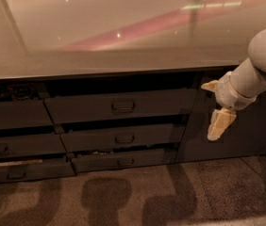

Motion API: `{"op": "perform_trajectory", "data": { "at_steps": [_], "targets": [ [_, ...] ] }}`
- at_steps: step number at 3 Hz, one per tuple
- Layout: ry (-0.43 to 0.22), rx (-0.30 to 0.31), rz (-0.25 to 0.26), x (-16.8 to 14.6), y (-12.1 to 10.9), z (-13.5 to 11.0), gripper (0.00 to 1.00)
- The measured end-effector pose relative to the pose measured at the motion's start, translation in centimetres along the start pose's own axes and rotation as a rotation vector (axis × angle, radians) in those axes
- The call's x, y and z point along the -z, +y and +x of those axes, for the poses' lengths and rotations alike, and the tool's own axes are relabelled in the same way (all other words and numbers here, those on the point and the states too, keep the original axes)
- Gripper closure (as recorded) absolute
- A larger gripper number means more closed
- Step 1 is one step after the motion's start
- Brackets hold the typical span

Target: Open top drawer

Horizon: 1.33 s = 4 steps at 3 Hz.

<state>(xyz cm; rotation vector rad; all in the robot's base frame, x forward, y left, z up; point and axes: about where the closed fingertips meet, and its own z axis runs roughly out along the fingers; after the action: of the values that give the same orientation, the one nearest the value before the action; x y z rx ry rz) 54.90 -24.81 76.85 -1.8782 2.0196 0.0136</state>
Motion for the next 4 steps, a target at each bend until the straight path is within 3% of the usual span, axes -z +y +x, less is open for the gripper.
{"op": "perform_trajectory", "data": {
  "at_steps": [1, 2, 3, 4],
  "targets": [
    [0.000, 0.000, 0.000, 0.0, 0.0, 0.0, 0.00],
    [0.006, -0.049, -0.013, -0.6, -1.2, 1.0, 0.00],
    [0.067, -0.019, -0.064, -3.0, -2.3, -1.9, 0.00],
    [0.136, 0.060, -0.107, -5.7, -3.2, -6.0, 0.00]
  ]
}}
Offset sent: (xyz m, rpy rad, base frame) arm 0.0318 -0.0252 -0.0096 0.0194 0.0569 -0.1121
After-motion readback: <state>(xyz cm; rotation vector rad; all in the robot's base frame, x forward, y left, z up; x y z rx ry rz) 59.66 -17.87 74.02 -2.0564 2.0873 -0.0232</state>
